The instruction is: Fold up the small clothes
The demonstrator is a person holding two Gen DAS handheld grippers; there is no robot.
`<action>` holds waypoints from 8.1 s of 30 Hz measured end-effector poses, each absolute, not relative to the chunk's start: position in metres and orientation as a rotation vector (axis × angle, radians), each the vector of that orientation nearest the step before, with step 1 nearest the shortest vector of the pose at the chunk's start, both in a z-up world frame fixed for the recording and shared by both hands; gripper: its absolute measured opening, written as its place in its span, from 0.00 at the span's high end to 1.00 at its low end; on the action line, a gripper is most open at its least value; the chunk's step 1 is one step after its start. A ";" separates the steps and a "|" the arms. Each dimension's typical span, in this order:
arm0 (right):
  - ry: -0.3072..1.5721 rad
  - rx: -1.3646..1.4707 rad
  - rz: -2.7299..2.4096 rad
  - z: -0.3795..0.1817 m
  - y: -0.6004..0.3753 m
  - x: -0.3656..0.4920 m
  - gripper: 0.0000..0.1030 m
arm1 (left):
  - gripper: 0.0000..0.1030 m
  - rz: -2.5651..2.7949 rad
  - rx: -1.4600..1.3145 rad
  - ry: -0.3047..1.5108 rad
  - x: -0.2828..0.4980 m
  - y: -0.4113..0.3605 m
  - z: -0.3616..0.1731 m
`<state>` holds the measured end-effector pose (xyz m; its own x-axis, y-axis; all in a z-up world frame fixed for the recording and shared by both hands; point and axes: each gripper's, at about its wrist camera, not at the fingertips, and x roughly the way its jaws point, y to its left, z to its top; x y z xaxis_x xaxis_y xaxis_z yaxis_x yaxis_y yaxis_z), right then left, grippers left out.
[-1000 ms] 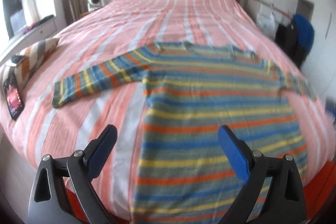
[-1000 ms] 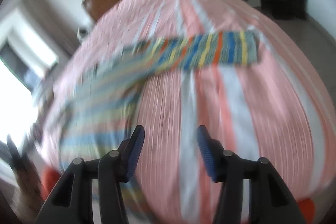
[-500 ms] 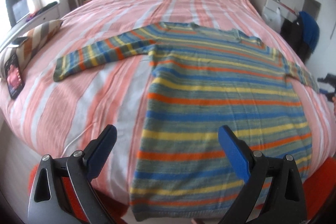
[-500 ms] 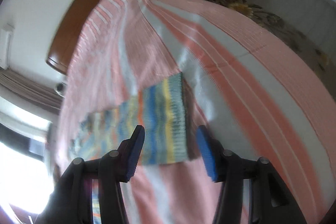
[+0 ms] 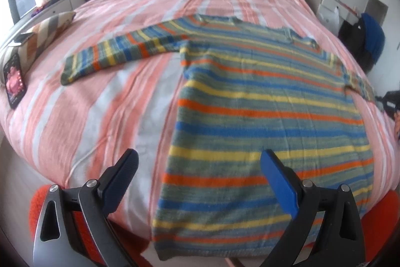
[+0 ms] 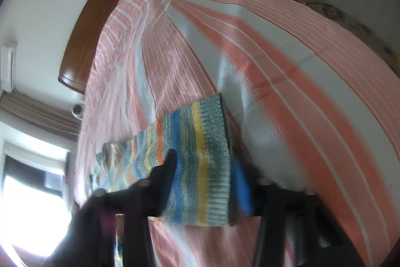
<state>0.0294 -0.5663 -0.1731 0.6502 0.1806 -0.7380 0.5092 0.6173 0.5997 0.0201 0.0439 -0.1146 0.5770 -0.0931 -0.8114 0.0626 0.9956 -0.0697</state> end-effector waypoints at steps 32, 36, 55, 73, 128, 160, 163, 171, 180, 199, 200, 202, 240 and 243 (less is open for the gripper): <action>1.040 0.751 0.450 -0.113 -0.235 0.195 0.42 | 0.04 -0.100 -0.138 0.951 0.021 0.068 -0.148; 1.192 0.659 0.199 -0.158 -0.288 0.180 0.44 | 0.04 -0.108 -0.097 0.949 0.019 0.061 -0.148; 1.117 0.276 -0.078 -0.168 -0.320 0.207 0.97 | 0.04 -0.113 -0.066 0.959 0.019 0.057 -0.152; 1.182 0.202 0.130 -0.171 -0.285 0.129 0.86 | 0.01 -0.130 -0.046 1.008 0.021 0.051 -0.164; 0.813 0.027 0.082 -0.134 -0.193 -0.102 0.14 | 0.01 0.250 -0.177 0.989 0.189 0.254 -0.103; 0.821 0.118 0.130 -0.146 -0.213 -0.114 0.14 | 0.20 -0.392 0.343 0.869 0.233 -0.150 -0.046; 0.816 0.149 0.119 -0.146 -0.221 -0.116 0.14 | 0.20 -0.413 0.384 0.870 0.217 -0.144 -0.060; 0.806 0.223 0.106 -0.151 -0.241 -0.113 0.14 | 0.21 -0.307 0.240 0.962 0.224 0.000 -0.071; 0.840 0.210 0.110 -0.155 -0.231 -0.105 0.14 | 0.31 -0.224 -0.097 1.064 0.247 0.049 -0.133; 1.027 0.579 0.301 -0.124 -0.243 0.191 0.47 | 0.93 -0.283 -0.024 1.016 0.230 0.040 -0.148; 1.036 0.603 0.276 -0.132 -0.242 0.205 0.47 | 0.94 -0.277 -0.034 1.011 0.231 0.042 -0.148; 1.084 0.621 0.234 -0.153 -0.236 0.232 0.47 | 0.95 -0.259 -0.055 0.995 0.230 0.045 -0.148; 0.783 0.178 0.241 -0.095 -0.206 0.054 0.20 | 0.08 -0.210 -0.044 0.904 0.155 0.078 -0.079; 0.794 0.186 0.109 -0.109 -0.236 0.014 0.14 | 0.06 -0.209 -0.038 0.891 0.122 0.070 -0.083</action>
<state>0.0144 -0.2362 -0.1090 0.6968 0.1667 -0.6976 -0.0269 0.9780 0.2068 0.1225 0.0704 -0.0828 0.6096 -0.1970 -0.7678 0.1657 0.9789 -0.1196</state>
